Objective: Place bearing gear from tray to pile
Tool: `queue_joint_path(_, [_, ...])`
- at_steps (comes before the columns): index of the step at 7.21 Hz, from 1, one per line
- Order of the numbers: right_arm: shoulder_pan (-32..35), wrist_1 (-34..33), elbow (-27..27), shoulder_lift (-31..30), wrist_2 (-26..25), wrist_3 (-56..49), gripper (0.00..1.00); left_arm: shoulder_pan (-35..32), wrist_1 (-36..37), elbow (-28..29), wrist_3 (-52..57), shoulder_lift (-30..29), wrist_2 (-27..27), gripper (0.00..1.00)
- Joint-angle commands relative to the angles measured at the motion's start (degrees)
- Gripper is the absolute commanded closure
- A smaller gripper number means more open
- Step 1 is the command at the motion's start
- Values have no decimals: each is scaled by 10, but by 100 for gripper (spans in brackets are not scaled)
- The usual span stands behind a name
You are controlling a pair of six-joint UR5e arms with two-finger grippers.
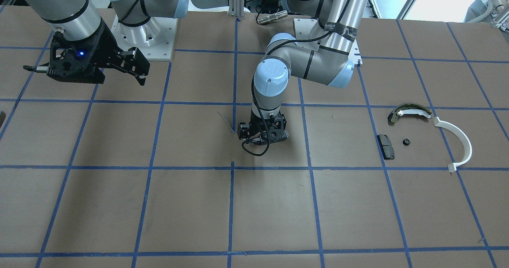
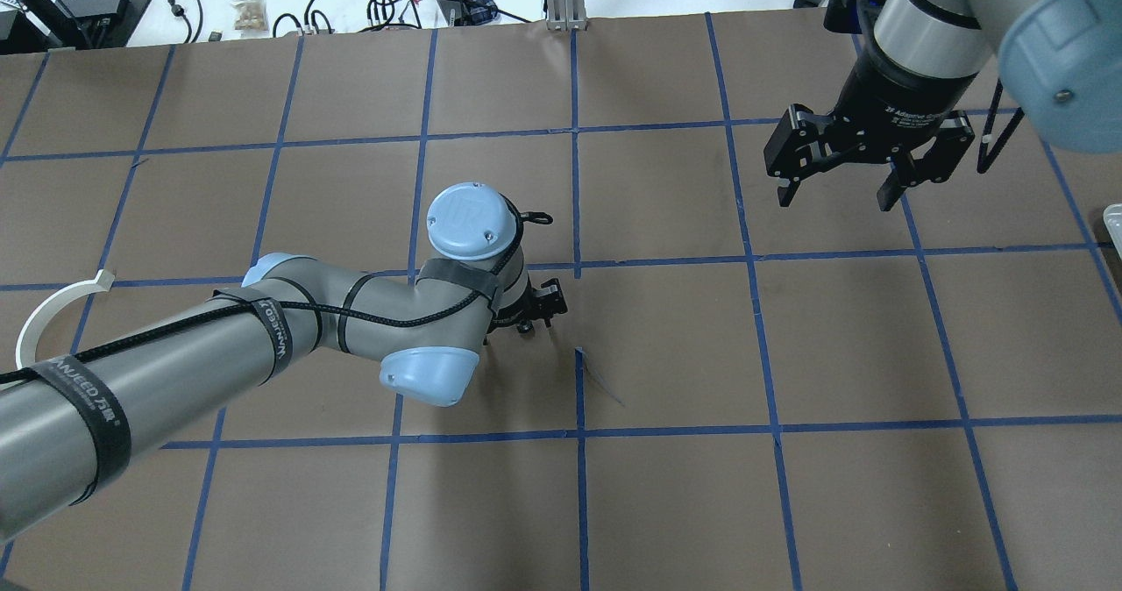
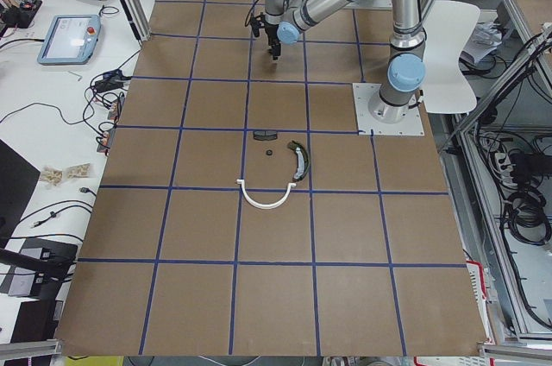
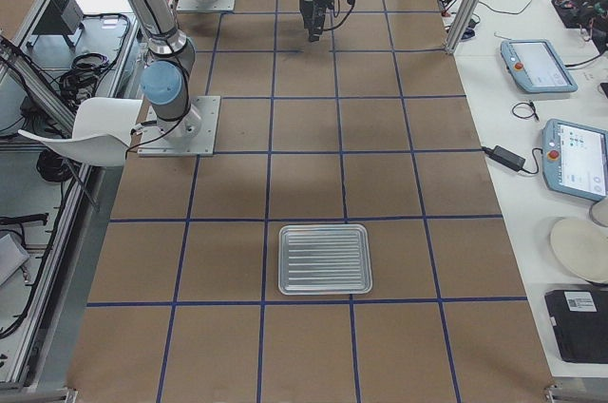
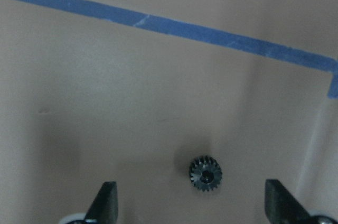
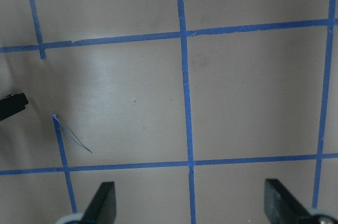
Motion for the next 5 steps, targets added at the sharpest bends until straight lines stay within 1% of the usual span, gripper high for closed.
queue_joint_path(1, [3, -1, 1, -2, -7, -4, 0, 0, 18, 1, -5, -2, -1, 44])
queue_joint_path(2, [6, -2, 0, -3, -45, -2, 0, 0, 18, 1, -23, -2, -3, 91])
queue_joint_path(3, [7, -3, 4, -3, -44, 3, 0, 0, 18, 1, -24, 1, -1, 100])
queue_joint_path(4, [7, -11, 21, -4, -48, 30, 0, 0, 18, 1, -24, -1, -1, 100])
queue_joint_path(5, [7, -12, 27, -6, -48, 47, 0, 2, 14, 4, -17, 5, 1, 100])
